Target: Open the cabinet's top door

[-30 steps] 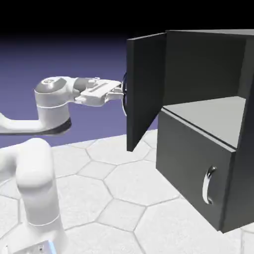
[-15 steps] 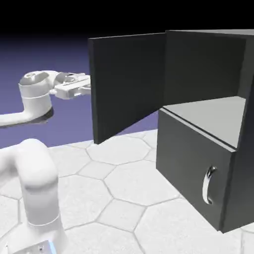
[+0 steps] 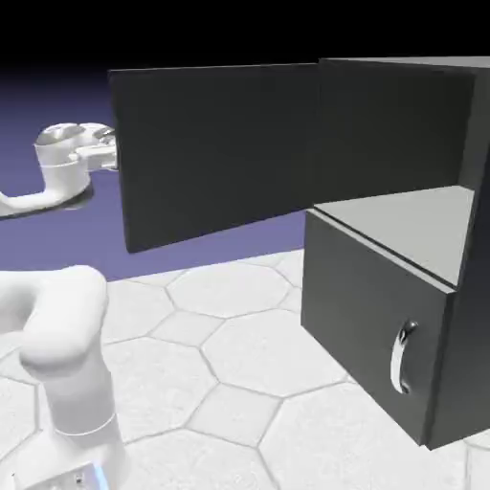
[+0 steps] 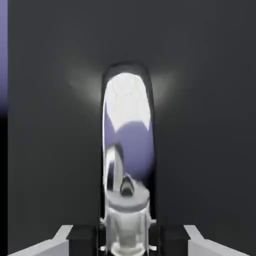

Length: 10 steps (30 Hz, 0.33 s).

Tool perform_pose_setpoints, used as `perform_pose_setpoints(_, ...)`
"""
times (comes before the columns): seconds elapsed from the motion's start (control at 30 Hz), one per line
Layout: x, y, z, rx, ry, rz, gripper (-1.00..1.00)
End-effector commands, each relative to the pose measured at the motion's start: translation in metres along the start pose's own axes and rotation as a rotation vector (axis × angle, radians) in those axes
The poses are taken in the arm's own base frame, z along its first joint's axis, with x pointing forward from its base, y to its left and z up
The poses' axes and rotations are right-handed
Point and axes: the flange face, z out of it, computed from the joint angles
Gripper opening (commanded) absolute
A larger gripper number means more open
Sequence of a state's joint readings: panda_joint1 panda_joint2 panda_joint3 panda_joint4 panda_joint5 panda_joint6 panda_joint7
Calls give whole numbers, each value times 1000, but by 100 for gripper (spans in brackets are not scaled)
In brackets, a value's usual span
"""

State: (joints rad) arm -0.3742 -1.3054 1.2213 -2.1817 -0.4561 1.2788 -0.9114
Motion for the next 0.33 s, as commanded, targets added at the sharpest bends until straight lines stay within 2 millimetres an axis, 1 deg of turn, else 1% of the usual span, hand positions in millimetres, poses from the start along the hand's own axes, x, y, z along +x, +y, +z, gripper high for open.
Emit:
perform_pose_setpoints(0.0,2,2,-8,13,-12,0,-100)
perform_pose_setpoints(0.3,22,23,-72,122,-122,0,-100)
